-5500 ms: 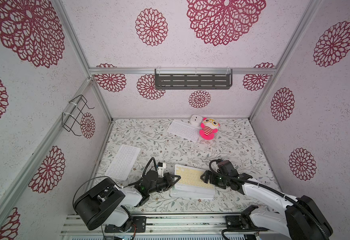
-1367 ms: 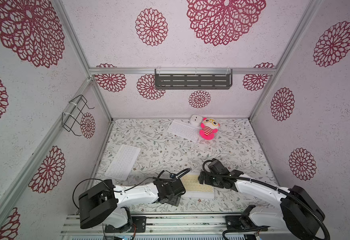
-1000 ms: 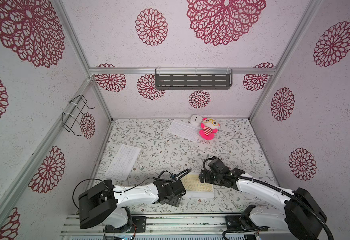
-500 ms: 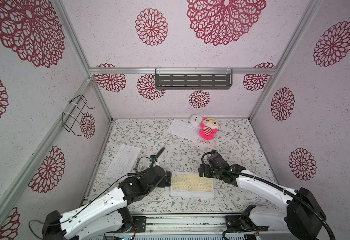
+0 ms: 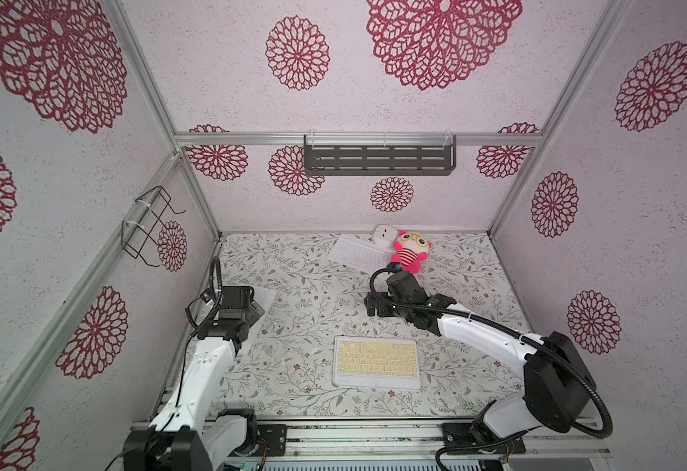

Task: Stack the numeric keypads
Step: Adjust the numeric keypads at the center of the board, then adjust the numeric keypad at the center of the board.

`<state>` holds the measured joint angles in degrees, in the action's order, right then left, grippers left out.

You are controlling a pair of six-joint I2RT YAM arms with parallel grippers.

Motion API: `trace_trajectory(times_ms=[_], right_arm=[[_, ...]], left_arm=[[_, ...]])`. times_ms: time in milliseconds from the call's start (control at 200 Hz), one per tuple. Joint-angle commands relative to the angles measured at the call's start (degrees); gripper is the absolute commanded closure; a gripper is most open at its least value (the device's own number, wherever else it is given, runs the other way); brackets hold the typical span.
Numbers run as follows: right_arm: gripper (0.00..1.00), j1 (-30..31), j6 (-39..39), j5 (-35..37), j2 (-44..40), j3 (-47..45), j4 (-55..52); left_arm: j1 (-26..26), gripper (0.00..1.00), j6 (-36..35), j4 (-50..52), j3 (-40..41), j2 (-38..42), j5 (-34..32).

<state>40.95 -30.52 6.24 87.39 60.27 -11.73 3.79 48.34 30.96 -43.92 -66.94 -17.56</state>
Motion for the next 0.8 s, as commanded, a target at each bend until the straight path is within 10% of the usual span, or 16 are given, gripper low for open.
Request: trace_trajectory(times_ms=[0,320,796], right_arm=[[0.01,-0.85,2.67,-0.83,1.03,2.69,0.35],[0.01,-4.75,1.46,-1.41,3.40,4.07,0.18],[0.01,-8.52,0.32,-2.99,5.13,4.23,0.14]], left_arm=[[5.91,0.03,-3.93,-10.21,-4.25,-7.96,8.22],[12.14,0.02,-8.12,-10.17,-23.37,-35.30,17.32],[11.98,0.02,-11.66,-6.89,-30.51,-45.04,20.64]])
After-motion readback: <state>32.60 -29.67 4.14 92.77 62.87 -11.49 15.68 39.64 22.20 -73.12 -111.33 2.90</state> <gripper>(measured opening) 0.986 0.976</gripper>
